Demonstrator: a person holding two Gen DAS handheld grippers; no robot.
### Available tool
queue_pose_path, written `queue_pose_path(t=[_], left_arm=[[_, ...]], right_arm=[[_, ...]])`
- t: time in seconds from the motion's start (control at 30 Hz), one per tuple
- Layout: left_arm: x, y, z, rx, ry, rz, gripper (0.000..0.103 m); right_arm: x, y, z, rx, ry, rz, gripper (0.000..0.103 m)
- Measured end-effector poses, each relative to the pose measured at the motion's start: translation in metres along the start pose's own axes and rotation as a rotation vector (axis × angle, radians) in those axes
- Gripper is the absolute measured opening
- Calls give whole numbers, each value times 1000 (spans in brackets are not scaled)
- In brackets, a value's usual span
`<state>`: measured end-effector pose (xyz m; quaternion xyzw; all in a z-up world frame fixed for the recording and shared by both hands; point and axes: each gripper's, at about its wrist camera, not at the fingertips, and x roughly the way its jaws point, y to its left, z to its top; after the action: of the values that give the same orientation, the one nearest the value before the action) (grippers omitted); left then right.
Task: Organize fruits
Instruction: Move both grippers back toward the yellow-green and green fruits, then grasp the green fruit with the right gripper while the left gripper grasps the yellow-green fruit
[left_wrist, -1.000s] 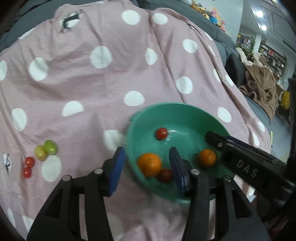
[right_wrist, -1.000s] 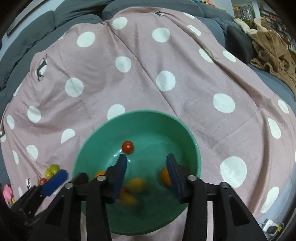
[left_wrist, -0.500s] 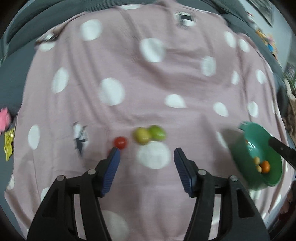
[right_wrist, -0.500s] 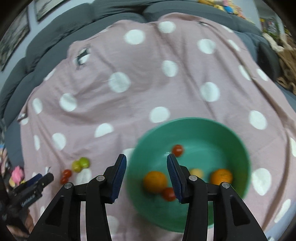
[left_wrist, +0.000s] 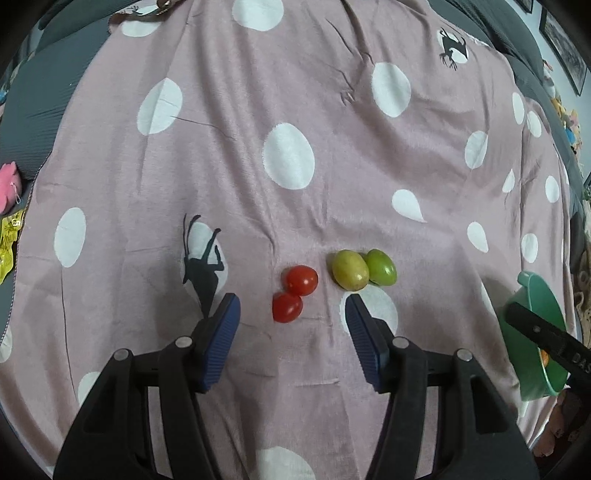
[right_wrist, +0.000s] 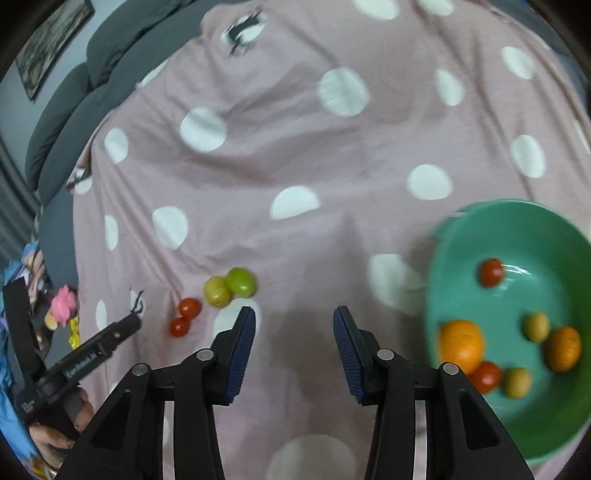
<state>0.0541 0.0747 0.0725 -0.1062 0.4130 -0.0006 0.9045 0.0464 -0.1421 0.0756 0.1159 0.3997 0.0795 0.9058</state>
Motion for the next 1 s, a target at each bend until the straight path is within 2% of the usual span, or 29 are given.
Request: queue_pose_path(t=[0.23, 0.37, 0.53, 0.7, 0.8, 0.9, 1.0], left_arm=[[4, -1, 0, -3, 9, -12, 57], [6, -3, 3, -6, 9, -19, 57], [14, -5, 21, -24, 13, -38, 57], [39, -10, 46, -12, 35, -7, 57], [62, -12, 56, -27, 71, -30, 57], [82, -16, 55, -38, 107, -59, 54], [95, -19, 54, -37, 141, -61, 52]], right_arm=[[23, 23, -6, -53, 63, 4, 46], [30, 33, 7, -81, 74, -17, 46], [56, 51, 35, -85, 99, 17, 46], [91, 56, 54, -77, 144, 37, 46], [109, 55, 53, -77, 158, 39, 46], [124, 53, 48, -84, 208, 34, 36], [133, 47, 43, -74, 236, 6, 34]])
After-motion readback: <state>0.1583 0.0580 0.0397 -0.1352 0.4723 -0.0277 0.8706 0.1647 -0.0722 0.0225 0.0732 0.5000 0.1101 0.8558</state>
